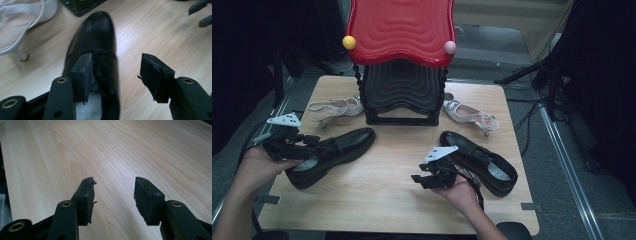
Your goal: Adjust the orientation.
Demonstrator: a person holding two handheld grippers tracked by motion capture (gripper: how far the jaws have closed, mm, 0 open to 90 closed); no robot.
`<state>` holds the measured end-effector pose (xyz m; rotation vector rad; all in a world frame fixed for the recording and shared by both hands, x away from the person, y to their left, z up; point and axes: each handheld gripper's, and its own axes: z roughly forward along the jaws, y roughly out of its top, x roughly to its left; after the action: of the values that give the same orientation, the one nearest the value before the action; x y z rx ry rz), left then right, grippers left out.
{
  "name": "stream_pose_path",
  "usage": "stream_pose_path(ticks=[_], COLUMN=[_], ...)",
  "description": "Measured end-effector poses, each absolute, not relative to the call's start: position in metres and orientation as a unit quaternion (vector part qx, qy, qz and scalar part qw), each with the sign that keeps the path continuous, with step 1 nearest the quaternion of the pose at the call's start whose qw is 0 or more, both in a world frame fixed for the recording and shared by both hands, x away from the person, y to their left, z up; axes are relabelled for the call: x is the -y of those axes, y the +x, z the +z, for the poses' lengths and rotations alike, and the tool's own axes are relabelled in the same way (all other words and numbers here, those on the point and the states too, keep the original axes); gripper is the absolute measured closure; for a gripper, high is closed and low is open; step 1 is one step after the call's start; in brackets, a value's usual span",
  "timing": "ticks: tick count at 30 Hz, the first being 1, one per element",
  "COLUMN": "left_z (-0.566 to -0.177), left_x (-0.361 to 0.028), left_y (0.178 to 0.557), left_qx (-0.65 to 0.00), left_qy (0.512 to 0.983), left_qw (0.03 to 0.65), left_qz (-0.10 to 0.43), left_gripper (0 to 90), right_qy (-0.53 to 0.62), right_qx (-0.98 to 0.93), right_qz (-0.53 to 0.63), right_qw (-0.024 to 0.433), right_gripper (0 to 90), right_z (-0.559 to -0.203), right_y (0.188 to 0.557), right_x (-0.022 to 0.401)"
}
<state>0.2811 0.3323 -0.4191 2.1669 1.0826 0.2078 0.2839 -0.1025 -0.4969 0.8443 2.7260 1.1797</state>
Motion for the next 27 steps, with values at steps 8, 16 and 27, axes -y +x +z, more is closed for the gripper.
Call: stream_pose_path(ticks=[8,16,27], left_z=[-0.427,-0.442,-0.473], left_x=[-0.355,-0.373,-0.377], left_y=[0.283,0.287,0.299], left_qx=[-0.437,-0.447,-0.458], left_qy=[0.83,0.83,0.829], left_qw=[0.336,0.322,0.314], left_qz=[0.082,0.079,0.066], left_gripper=[43.4,43.1,42.8], right_qy=[0.277,0.278,0.277], right_qx=[-0.882,-0.884,-0.886], right_qz=[0.381,0.375,0.372], right_qw=[0.023,0.019,0.016], right_gripper=[51.1,51.0,50.8], right_z=[-0.498,-0.499,-0.5], right_y=[0.285,0.285,0.285], right_x=[0.103,0.101,0.1])
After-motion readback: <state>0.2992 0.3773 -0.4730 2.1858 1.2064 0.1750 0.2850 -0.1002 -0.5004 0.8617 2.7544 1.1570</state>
